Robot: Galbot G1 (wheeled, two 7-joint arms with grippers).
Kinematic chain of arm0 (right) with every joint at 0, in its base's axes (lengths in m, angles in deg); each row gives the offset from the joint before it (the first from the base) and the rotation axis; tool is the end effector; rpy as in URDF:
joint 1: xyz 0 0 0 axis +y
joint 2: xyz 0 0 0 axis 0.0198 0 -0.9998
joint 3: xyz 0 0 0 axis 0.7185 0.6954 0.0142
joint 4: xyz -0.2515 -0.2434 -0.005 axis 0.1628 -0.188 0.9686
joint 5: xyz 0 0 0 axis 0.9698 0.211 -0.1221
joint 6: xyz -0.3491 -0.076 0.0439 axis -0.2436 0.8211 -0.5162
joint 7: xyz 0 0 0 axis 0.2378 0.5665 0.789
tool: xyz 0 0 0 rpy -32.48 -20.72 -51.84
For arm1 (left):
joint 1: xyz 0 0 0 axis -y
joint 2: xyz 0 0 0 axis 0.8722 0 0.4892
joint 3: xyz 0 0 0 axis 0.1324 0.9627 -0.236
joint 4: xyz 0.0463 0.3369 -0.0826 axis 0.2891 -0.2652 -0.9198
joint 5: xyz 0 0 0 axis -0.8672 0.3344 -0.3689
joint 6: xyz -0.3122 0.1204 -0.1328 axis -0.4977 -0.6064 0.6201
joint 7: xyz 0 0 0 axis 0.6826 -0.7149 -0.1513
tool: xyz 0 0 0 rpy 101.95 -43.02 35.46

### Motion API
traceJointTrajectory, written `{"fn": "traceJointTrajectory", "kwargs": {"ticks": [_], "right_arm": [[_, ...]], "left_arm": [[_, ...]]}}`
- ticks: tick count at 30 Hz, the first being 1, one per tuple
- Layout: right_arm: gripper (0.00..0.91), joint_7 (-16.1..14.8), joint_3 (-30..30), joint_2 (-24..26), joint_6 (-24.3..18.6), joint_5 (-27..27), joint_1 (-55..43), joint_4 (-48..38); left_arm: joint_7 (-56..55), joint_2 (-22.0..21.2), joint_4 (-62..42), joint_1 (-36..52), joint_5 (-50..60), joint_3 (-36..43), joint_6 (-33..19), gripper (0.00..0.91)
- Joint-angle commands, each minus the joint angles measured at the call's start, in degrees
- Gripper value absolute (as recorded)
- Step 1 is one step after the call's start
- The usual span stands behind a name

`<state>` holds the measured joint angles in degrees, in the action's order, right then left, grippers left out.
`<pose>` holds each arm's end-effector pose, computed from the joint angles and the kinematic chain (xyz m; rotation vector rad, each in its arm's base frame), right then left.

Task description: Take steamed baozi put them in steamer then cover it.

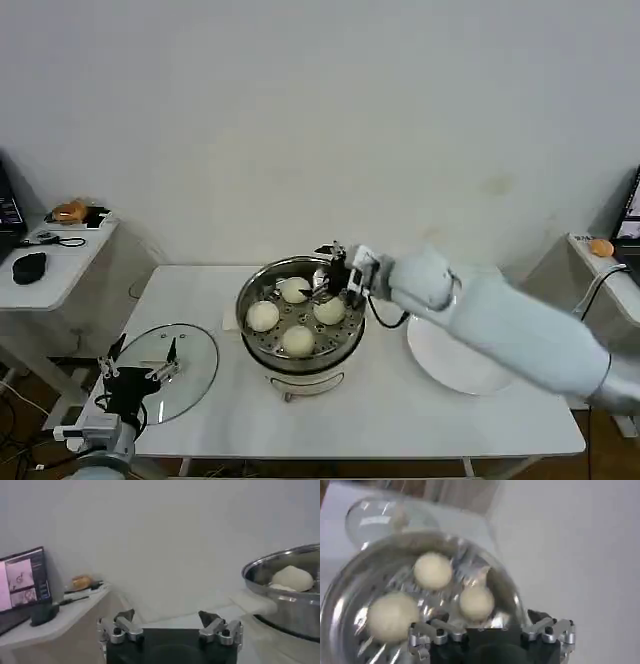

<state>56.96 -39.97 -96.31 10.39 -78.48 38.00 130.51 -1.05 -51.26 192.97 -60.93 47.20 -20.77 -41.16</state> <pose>0.4403 0.0574 -0.1432 1.3006 -2.5116 0.8967 0.1902 0.1130 -0.2771 0.1543 -2.9616 -0.4237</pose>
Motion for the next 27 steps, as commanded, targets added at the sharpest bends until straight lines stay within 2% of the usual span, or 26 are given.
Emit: {"fn": "traceJointTrajectory", "kwargs": {"ticks": [1,2,5,8,12,15,19,22,27], "right_arm": [[0.907,10.63,-40.88,-6.61,-22.69,17.04,46.0,7.64],[0.907,9.33,-45.83,-9.7,-24.61,20.68,50.29,8.22],[0.907,6.07,-55.09,-15.26,-26.8,24.56,57.63,9.54],[0.907,3.25,-63.56,-20.13,-27.83,25.02,62.96,10.64],[0.907,-0.79,-73.31,-25.9,-30.39,25.25,69.69,11.0],[0.907,-1.9,-77.67,-27.62,-31.63,24.94,74.05,11.65],[0.907,-1.39,-81.46,-27.76,-32.02,22.56,78.55,13.41],[0.907,-0.95,-83.66,-27.42,-32.31,22.07,80.27,14.53],[0.907,-0.56,-84.53,-28.07,-32.32,22.4,80.8,15.46]], "left_arm": [[-1.82,-0.48,-0.66,-0.1,1.69,0.38,-0.72,0.907],[-2.43,-0.37,-0.83,-0.41,3.68,0.66,-0.76,0.907],[-2.64,-0.06,-1.51,-1.21,8.4,0.57,-1.07,0.907],[-1.28,0.34,-2.88,-1.71,15.17,0.25,-1.61,0.907],[-0.7,1.05,-6.31,-2.56,27.99,0.31,-6.64,0.907],[-0.25,1.38,-7.09,-4.14,38.44,0.18,-8.77,0.907],[0.0,1.47,-9.45,-6.43,55.38,-0.44,-11.84,0.907],[-1.52,2.1,-13.68,-4.64,65.22,-0.42,-13.11,0.907],[-4.31,3.36,-18.4,-2.5,72.61,0.29,-13.07,0.907]]}}
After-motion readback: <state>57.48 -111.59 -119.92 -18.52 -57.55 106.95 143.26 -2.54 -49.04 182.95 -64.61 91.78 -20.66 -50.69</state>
